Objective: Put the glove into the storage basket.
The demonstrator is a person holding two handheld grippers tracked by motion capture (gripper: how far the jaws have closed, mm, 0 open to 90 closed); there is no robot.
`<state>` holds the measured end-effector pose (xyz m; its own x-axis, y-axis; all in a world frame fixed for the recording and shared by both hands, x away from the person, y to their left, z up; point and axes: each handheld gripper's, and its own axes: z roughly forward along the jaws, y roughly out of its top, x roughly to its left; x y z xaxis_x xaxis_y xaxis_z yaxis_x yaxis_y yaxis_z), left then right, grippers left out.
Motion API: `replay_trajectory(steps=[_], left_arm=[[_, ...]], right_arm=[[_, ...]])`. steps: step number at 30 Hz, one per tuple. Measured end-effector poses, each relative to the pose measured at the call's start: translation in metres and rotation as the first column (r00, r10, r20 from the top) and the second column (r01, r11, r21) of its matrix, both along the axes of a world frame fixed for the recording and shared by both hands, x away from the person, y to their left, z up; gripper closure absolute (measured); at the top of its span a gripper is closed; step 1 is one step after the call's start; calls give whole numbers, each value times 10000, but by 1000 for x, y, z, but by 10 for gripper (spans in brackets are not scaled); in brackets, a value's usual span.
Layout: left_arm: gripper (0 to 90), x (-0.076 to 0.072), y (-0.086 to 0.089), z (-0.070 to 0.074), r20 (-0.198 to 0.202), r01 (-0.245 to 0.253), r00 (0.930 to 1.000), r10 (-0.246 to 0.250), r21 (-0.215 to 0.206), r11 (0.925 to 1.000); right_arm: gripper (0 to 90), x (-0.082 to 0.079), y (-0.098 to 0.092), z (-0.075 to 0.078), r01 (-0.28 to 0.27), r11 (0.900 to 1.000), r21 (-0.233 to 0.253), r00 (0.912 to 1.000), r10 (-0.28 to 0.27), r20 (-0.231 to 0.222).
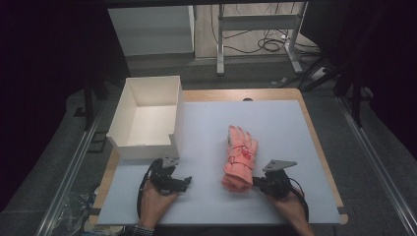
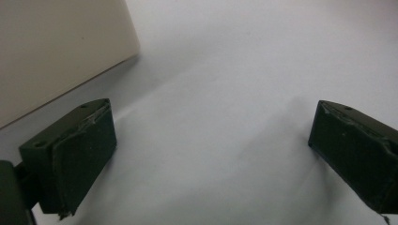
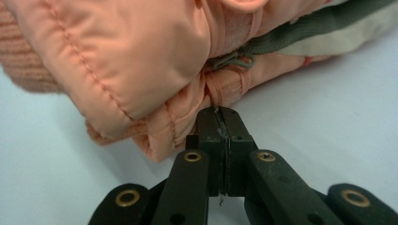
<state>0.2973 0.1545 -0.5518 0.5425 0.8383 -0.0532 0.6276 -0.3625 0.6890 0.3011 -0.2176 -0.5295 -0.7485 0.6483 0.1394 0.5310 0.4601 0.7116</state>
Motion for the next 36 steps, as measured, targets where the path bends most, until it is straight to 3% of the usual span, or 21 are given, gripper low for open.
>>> replay_trajectory(steps=[26, 36], left_arm=[[12, 0, 0, 0, -14, 5, 10000, -5, 1, 10000], [9, 0, 0, 0, -39, -28, 10000, 27, -107, 9999]], right_arm=[[864, 12, 48, -4, -453, 9989, 146, 9990, 453, 12], [804, 12, 42, -2, -471, 9989, 45, 9988, 470, 111]])
